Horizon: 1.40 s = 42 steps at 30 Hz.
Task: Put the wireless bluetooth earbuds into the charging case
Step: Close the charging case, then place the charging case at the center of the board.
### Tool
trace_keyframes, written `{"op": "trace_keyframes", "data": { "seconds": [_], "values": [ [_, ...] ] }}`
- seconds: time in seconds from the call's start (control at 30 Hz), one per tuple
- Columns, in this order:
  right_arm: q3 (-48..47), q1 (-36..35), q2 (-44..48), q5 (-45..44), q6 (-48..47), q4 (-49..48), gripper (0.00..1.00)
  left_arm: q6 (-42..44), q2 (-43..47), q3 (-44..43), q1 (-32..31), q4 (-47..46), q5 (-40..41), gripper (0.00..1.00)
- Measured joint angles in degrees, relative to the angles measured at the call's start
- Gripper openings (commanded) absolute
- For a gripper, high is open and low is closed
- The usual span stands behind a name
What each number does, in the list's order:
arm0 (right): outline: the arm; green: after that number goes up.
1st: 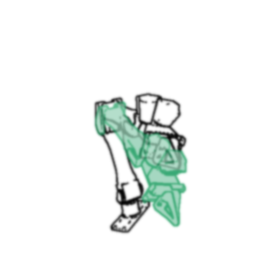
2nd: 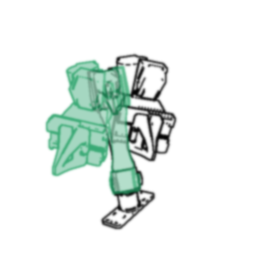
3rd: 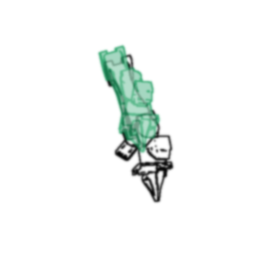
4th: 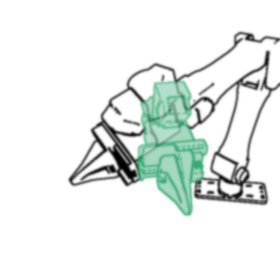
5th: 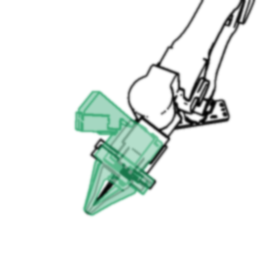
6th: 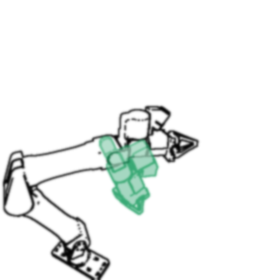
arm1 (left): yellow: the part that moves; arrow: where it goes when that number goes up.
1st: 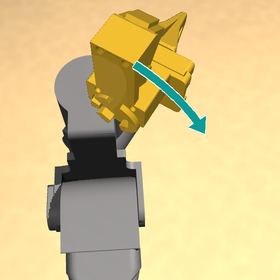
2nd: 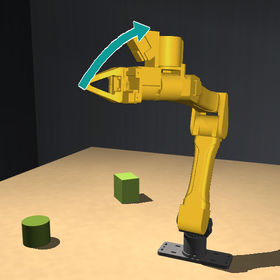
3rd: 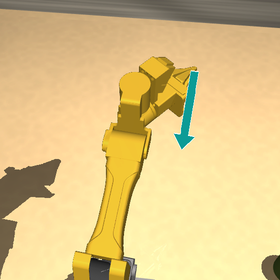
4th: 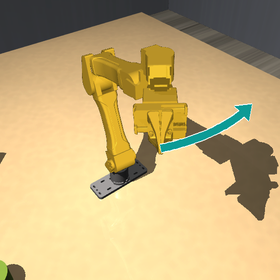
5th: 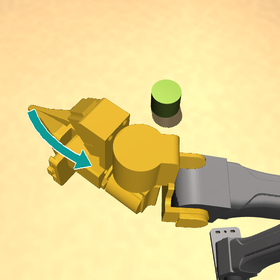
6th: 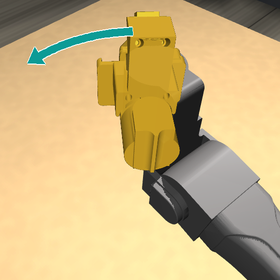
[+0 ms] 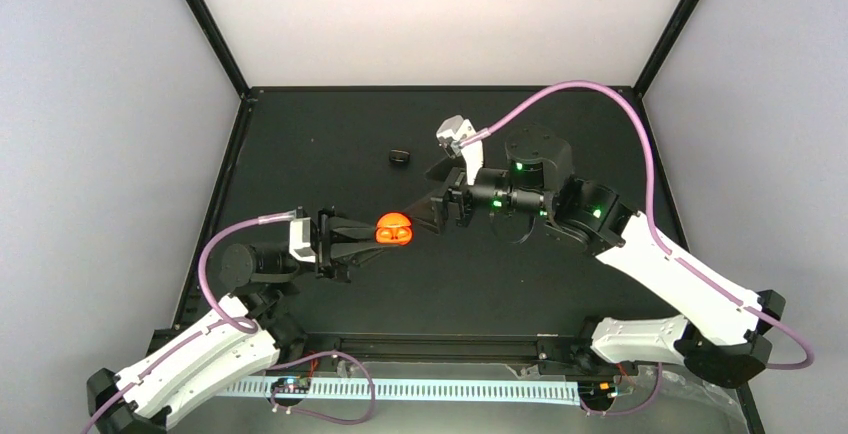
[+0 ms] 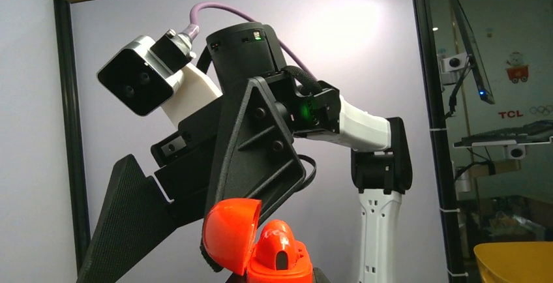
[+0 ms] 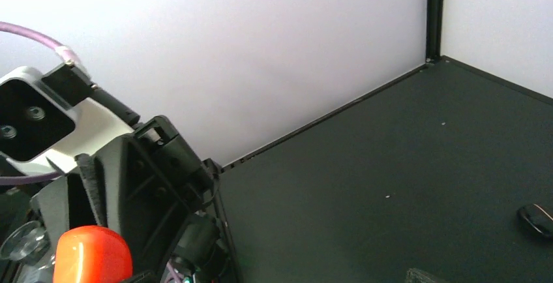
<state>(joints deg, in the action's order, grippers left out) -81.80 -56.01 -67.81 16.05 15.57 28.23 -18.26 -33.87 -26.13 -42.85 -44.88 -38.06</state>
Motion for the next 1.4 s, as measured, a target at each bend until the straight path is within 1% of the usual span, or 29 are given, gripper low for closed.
{"op": "trace_keyframes", "data": {
  "seconds": [0.2, 0.33, 0.37, 0.47, 0.53, 0.63, 0.73, 0.87, 1.0, 1.13, 1.23, 1.4],
  "values": [
    [0.0, -0.2, 0.4, 3.8, -0.9, 0.0, 1.00, -0.2, -0.5, -0.1, -0.3, -0.2, -0.5, 0.02],
    [1.0, -0.2, 1.4, 3.0, -1.6, -0.4, 1.00, -0.3, -0.8, -0.1, -0.4, -0.1, -0.4, 0.01],
    [1.6, -0.2, 2.0, 1.9, -1.5, -0.6, 1.00, -0.3, -0.8, -0.1, -0.4, 0.0, -0.1, 0.02],
    [5.2, -0.2, 5.3, -6.4, -0.4, -1.4, 1.00, 0.1, -1.0, -0.5, -0.4, 2.4, 2.5, 0.02],
    [7.9, 1.0, 7.8, -12.3, 1.0, -1.8, 1.00, 0.2, -1.1, -1.1, -0.4, 6.4, 6.8, 0.02],
    [13.2, 5.0, 11.5, -19.9, 3.7, -3.3, 1.00, -1.2, -2.6, -2.4, -0.3, 12.9, 15.5, 0.01],
    [20.2, 7.8, 14.5, -24.9, 6.1, -4.7, 1.00, -4.1, -8.5, -5.4, 0.6, 21.4, 23.9, 0.01],
    [29.8, 8.5, 16.7, -27.8, 8.4, -5.4, 1.00, -9.1, -20.7, -9.3, 3.4, 29.1, 28.9, 0.02],
    [35.3, 8.5, 17.6, -28.9, 9.3, -5.3, 1.00, -13.1, -35.6, -12.4, 6.0, 34.0, 29.3, 0.02],
    [36.7, 8.5, 19.4, -29.2, 9.0, -5.2, 1.00, -15.4, -49.2, -16.6, 7.6, 36.5, 28.8, 0.02],
    [36.7, 8.5, 20.5, -29.4, 8.7, -5.2, 1.00, -17.0, -56.0, -17.9, 8.8, 36.4, 27.6, 0.02],
    [37.9, 8.5, 21.3, -29.4, 7.9, -5.6, 1.00, -18.0, -64.0, -20.1, 10.2, 36.5, 27.3, 0.01]
  ]
}}
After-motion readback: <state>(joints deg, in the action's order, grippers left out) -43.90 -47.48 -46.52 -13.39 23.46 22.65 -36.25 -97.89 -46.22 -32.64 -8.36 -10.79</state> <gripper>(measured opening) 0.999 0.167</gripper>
